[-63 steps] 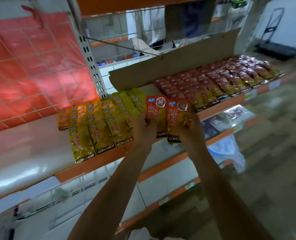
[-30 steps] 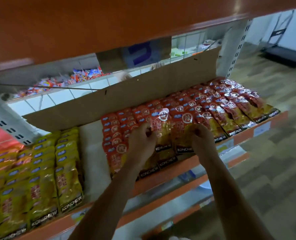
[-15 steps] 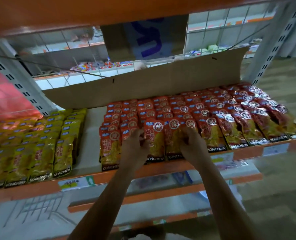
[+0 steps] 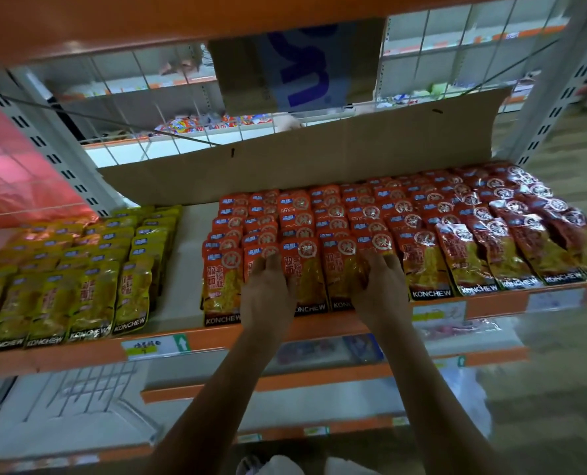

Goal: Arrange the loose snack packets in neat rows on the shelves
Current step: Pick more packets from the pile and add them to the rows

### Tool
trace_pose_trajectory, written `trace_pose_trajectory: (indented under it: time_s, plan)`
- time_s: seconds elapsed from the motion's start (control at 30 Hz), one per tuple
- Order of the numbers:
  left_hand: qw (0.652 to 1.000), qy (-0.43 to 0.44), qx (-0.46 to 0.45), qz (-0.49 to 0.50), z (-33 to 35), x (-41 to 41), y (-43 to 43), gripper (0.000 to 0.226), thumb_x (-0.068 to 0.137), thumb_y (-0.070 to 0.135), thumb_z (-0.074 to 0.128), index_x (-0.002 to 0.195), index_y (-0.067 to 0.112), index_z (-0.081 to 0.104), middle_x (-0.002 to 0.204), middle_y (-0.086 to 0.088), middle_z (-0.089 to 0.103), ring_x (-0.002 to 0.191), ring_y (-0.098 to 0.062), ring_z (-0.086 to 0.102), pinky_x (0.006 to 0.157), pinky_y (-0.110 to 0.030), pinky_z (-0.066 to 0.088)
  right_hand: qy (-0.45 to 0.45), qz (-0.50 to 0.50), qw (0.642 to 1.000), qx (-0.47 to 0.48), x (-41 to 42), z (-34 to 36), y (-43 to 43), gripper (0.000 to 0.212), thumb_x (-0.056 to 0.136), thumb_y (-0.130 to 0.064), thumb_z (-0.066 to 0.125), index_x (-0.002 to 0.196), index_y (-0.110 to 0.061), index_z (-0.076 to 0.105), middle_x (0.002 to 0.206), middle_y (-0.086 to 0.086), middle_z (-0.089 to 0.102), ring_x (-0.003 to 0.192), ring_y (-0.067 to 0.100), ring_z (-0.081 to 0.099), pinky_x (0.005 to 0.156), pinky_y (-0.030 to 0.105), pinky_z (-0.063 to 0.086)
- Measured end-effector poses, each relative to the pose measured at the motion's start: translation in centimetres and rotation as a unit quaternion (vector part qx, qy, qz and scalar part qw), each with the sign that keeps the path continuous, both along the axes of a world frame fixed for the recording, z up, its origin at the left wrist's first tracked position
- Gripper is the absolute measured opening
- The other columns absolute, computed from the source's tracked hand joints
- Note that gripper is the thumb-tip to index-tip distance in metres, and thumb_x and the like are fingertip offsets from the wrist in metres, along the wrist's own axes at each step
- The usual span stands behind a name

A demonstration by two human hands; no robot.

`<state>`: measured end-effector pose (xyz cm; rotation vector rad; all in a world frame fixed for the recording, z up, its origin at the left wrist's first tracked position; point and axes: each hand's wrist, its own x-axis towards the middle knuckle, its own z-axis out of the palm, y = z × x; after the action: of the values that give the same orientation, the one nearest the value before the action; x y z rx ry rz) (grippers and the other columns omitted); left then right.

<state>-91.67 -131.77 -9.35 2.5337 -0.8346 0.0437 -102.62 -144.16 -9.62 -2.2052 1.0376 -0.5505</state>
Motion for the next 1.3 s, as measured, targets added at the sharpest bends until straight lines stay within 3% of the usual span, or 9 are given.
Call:
trace_pose_trajectory:
  time_s: [0.1,0.2,0.33,0.47,0.6,0.77,0.97,1.1,1.3]
  plan:
    - [1.0,-0.001,-0.005,-0.001,0.2,-0.4,0.3,0.047,0.095,0.031,0.055,0.138,0.018,0.04,0.131,-0.004,0.054,0.108,-0.021,0.061,0.079,-0.023,0.041,-0.022,-0.005,1.0,-0.004,-0.1,0.1,0.8,0.054,0.08,0.001,0.061,0.132,-0.012,0.051,0.13,0.012,0.047,0.119,0.032,0.046,0.095,0.034,0.04]
    - [1.0,-0.005,-0.012,0.01,0.5,-0.3,1.0,0.043,0.096,0.035,0.052,0.136,0.022,0.043,0.131,-0.002,0.054,0.111,-0.022,0.058,0.083,-0.028,0.045,-0.053,0.01,0.998,-0.016,0.3,0.4,2.3,0.06,0.075,0.006,0.062,0.131,-0.012,0.053,0.127,0.012,0.051,0.118,0.031,0.047,0.094,0.031,0.037]
    - [1.0,-0.014,-0.023,0.016,1.1,0.3,3.1,0.044,0.096,0.038,0.051,0.137,0.024,0.046,0.136,-0.002,0.053,0.118,-0.023,0.055,0.094,-0.035,0.049,-0.077,0.064,0.993,-0.067,2.2,0.9,5.5,0.044,0.077,-0.002,0.066,0.12,-0.008,0.062,0.125,0.013,0.058,0.117,0.033,0.051,0.095,0.036,0.041]
    - [0.999,-0.039,-0.018,0.029,1.7,2.3,7.0,0.038,0.096,0.038,0.05,0.129,0.021,0.054,0.125,-0.005,0.058,0.111,-0.028,0.055,0.088,-0.035,0.045,-0.076,0.122,0.986,-0.084,5.1,1.3,10.0,0.026,0.083,-0.009,0.066,0.109,-0.01,0.066,0.116,0.01,0.064,0.111,0.031,0.055,0.09,0.031,0.042]
    - [0.996,-0.036,-0.041,0.064,2.2,5.2,13.3,0.033,0.091,0.025,0.057,0.122,0.015,0.061,0.117,-0.01,0.062,0.11,-0.03,0.054,0.087,-0.038,0.047,-0.072,0.17,0.978,-0.093,9.1,1.6,15.7,0.024,0.085,-0.01,0.062,0.109,-0.008,0.066,0.113,0.012,0.065,0.108,0.032,0.055,0.09,0.035,0.043]
    - [0.99,-0.059,-0.043,0.119,2.7,9.2,22.8,0.033,0.087,0.025,0.061,0.119,0.016,0.062,0.114,-0.011,0.062,0.107,-0.035,0.052,0.083,-0.041,0.044,-0.059,0.232,0.964,-0.118,14.5,1.5,25.1,0.022,0.082,-0.005,0.063,0.103,-0.006,0.068,0.101,0.016,0.067,0.096,0.038,0.058,0.084,0.039,0.044]
    - [0.982,-0.067,-0.032,0.171,2.4,13.8,34.3,0.032,0.087,0.022,0.06,0.117,0.009,0.064,0.11,-0.014,0.065,0.107,-0.037,0.053,0.089,-0.044,0.042,-0.079,0.291,0.95,-0.083,20.6,0.8,36.2,0.026,0.087,-0.012,0.061,0.112,-0.012,0.067,0.111,0.008,0.067,0.109,0.03,0.056,0.093,0.033,0.038]
    - [0.977,-0.064,-0.03,0.202,2.1,16.1,40.8,0.031,0.088,0.022,0.061,0.116,0.01,0.064,0.115,-0.012,0.065,0.111,-0.036,0.053,0.09,-0.042,0.042,-0.063,0.326,0.939,-0.087,23.8,0.7,42.1,0.027,0.088,-0.012,0.062,0.114,-0.011,0.064,0.114,0.009,0.064,0.111,0.03,0.052,0.095,0.036,0.039]
    - [0.967,-0.056,-0.018,0.248,1.0,20.3,47.8,0.042,0.093,0.031,0.055,0.132,0.014,0.055,0.131,-0.005,0.058,0.123,-0.029,0.047,0.099,-0.04,0.04,-0.039,0.377,0.922,-0.078,29.0,0.7,48.2,0.031,0.087,-0.009,0.06,0.118,-0.005,0.062,0.119,0.014,0.063,0.115,0.033,0.052,0.099,0.039,0.038]
